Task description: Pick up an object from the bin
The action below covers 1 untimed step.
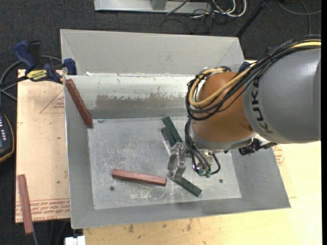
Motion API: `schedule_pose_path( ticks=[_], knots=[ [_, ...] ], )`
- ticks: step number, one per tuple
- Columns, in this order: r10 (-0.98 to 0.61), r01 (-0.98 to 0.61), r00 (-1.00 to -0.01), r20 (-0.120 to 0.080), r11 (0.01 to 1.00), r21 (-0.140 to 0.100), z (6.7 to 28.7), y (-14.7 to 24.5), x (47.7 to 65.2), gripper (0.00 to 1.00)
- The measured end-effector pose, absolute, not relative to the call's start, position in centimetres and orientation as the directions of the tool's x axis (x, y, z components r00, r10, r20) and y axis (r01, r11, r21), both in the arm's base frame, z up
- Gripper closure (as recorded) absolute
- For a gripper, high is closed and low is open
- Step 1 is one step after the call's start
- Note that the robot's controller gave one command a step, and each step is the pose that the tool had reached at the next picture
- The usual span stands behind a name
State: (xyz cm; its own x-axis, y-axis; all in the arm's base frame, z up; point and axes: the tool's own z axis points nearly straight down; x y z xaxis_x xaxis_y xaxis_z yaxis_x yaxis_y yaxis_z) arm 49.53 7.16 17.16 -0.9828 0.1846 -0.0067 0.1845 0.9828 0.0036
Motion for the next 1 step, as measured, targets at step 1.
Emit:
schedule_pose_path(
  ticks=[1],
  knots=[
    [0.095,0.095,-0.996,0.003,0.996,0.003,13.84,14.39,48.30,1.00]
  ],
)
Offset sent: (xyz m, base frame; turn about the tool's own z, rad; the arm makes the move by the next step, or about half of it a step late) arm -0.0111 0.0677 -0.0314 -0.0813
